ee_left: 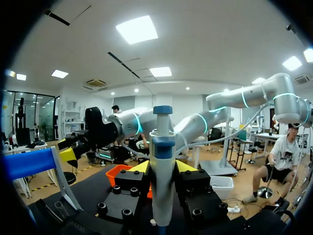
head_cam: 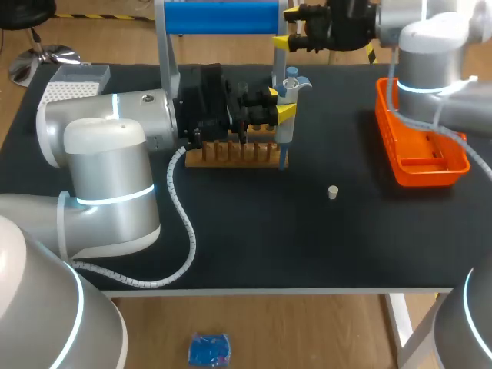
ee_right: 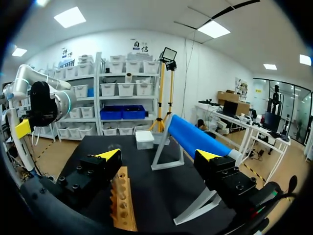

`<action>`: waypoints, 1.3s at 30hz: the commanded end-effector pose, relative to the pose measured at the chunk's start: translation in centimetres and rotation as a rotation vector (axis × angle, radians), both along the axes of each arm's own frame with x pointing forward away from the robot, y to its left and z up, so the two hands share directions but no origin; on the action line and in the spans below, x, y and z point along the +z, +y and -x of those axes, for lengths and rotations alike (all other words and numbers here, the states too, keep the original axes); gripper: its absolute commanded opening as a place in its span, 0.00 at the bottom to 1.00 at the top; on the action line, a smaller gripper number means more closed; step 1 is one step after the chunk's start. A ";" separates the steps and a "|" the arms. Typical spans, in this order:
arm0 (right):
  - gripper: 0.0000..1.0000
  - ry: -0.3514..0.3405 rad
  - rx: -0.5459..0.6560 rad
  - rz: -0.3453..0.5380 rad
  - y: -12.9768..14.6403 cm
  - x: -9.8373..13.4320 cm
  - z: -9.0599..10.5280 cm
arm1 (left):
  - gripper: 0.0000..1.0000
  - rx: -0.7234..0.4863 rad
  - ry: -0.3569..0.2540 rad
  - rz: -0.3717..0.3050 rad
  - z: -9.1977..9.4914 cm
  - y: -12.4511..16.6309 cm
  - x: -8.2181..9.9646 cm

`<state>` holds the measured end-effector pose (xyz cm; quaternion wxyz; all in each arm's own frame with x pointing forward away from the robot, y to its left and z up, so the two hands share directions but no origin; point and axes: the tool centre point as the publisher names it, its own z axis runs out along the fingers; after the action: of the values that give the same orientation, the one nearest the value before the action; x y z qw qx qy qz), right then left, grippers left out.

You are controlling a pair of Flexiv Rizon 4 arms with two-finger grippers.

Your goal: Invert the test tube, pick up the pipette, mount the tip to pipette, aspirate from beaker and dispense into the tube, eject the tip, return the pipette, and cap with the stopper.

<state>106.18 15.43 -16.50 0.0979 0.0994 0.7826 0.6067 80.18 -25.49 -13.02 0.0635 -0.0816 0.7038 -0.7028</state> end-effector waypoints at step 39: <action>1.00 0.007 0.006 -0.003 0.0 -0.2 -0.1 | 0.00 0.157 0.013 -0.126 -4.1 9.1 1.5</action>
<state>106.26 15.52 -16.80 0.0950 0.0998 0.7810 0.6092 84.77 -20.02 -12.99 0.1299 -0.1421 0.7295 -0.6564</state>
